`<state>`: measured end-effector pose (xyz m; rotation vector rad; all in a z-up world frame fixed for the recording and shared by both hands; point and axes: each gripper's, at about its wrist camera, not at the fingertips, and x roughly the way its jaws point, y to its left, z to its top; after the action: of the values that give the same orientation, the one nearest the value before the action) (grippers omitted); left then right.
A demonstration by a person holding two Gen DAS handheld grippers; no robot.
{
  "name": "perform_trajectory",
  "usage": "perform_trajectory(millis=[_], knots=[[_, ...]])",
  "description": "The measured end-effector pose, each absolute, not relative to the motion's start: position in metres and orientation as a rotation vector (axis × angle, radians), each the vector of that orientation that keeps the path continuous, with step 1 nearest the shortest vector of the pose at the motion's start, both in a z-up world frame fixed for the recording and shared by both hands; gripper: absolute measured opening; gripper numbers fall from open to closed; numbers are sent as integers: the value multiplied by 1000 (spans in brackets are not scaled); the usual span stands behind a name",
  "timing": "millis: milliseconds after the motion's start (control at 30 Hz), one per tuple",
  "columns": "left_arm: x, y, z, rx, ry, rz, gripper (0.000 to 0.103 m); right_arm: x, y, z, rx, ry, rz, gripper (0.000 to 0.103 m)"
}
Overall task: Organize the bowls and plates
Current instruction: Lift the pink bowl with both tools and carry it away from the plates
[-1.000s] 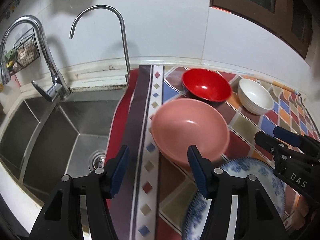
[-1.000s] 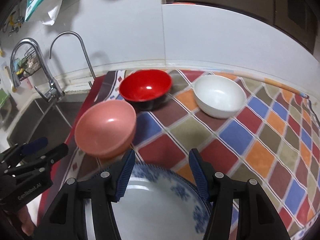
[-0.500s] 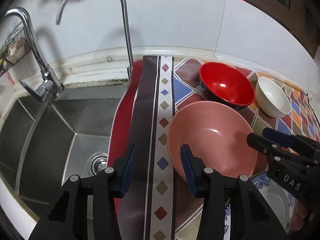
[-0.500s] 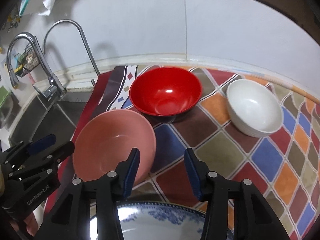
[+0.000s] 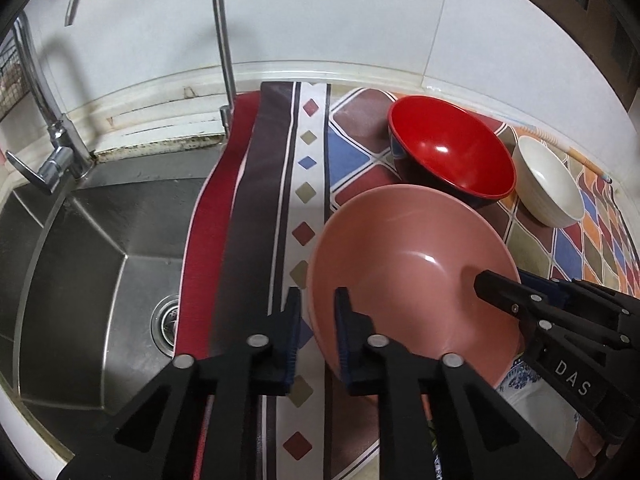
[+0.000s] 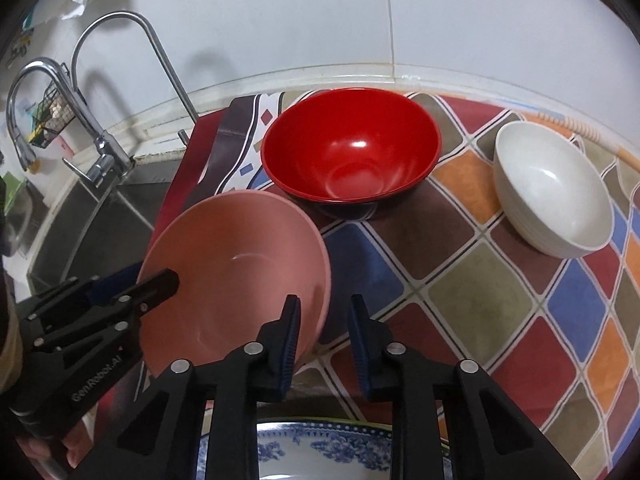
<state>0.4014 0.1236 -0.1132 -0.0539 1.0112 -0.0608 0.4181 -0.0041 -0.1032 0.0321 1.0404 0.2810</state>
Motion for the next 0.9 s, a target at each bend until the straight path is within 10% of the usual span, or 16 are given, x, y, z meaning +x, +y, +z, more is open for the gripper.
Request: perform_trajectory(millis=[900], knots=[[348, 66, -57, -61, 903, -145, 13, 380, -39, -53, 87, 973, 265, 13]])
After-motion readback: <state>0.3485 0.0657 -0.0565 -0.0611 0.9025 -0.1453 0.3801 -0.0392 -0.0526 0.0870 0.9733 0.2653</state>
